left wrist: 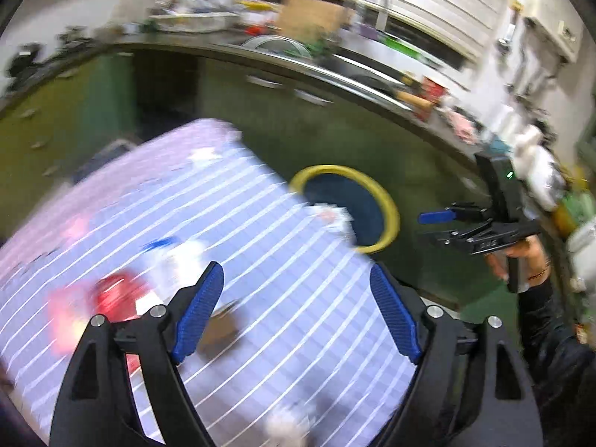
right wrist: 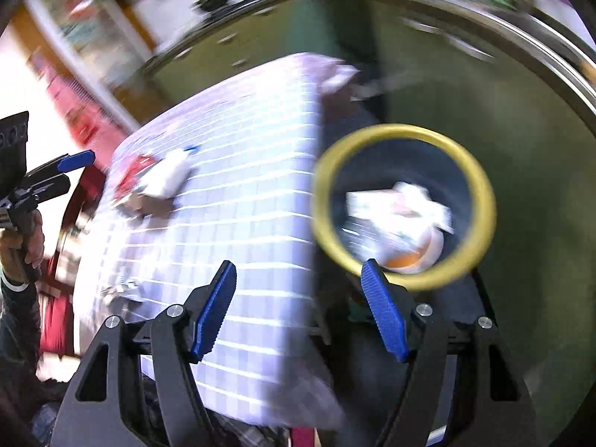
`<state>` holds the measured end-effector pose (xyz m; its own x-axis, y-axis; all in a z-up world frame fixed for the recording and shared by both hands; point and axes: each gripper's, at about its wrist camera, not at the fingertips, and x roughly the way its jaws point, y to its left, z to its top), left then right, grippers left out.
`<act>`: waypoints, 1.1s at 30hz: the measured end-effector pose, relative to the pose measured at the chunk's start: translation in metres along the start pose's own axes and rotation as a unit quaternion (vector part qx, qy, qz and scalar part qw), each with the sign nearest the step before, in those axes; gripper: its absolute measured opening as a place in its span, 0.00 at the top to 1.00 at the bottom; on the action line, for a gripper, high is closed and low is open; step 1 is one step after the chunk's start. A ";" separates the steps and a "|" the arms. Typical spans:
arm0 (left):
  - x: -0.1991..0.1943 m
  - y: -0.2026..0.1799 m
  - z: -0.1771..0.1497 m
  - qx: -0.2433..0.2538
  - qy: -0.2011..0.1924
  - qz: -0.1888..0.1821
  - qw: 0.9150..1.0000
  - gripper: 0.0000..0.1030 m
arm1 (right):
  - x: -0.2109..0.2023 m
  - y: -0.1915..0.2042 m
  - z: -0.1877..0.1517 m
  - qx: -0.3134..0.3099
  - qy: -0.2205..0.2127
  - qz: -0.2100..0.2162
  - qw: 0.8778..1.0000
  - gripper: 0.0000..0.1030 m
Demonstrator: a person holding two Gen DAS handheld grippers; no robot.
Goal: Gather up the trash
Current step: 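Grasp the brown plastic tray with the right gripper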
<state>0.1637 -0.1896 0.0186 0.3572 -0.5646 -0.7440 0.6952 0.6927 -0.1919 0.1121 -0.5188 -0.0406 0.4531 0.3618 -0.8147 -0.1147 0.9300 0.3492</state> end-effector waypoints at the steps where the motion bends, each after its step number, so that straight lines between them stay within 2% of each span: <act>1: -0.013 0.009 -0.015 -0.007 -0.007 0.016 1.000 0.25 | 0.010 0.022 0.008 -0.027 0.004 0.015 1.000 0.33; 5: -0.051 0.045 -0.064 -0.058 -0.022 0.040 0.997 0.23 | 0.038 0.104 0.032 -0.158 0.004 0.039 0.987 0.33; 7: -0.063 0.057 -0.083 -0.072 -0.030 0.056 0.995 0.23 | 0.054 0.150 0.040 -0.239 0.001 0.046 0.970 0.33; 10: -0.076 0.070 -0.114 -0.103 -0.039 0.062 0.992 0.21 | 0.075 0.195 0.041 -0.327 0.007 0.038 0.944 0.33; 13: -0.085 0.078 -0.140 -0.129 -0.046 0.072 0.988 0.21 | 0.101 0.221 0.036 -0.390 0.018 0.011 0.921 0.33; 16: -0.091 0.079 -0.157 -0.145 -0.052 0.081 0.985 0.21 | 0.124 0.232 0.035 -0.415 0.036 0.006 0.909 0.33; 20: -0.097 0.078 -0.167 -0.155 -0.064 0.082 0.982 0.20 | 0.141 0.231 0.038 -0.423 0.050 -0.001 0.905 0.35; 23: -0.099 0.076 -0.170 -0.155 -0.069 0.081 0.982 0.19 | 0.149 0.230 0.040 -0.421 0.061 0.006 0.905 0.45; 27: -0.097 0.073 -0.171 -0.151 -0.067 0.073 0.984 0.19 | 0.158 0.234 0.043 -0.420 0.069 0.008 0.905 0.46; 30: -0.093 0.073 -0.169 -0.149 -0.064 0.070 0.984 0.19 | 0.160 0.233 0.044 -0.416 0.072 0.010 0.907 0.59; 31: -0.092 0.073 -0.170 -0.149 -0.063 0.069 0.984 0.19 | 0.161 0.232 0.045 -0.412 0.077 0.015 0.908 0.69; 33: -0.090 0.074 -0.170 -0.150 -0.061 0.068 0.984 0.19 | 0.161 0.231 0.046 -0.406 0.079 0.022 0.910 0.70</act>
<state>0.0765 -0.0114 -0.0370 0.5197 -0.4940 -0.6970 0.4261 0.8570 -0.2897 0.1993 -0.2492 -0.0698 0.3070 0.3447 -0.8871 -0.7742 0.6326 -0.0221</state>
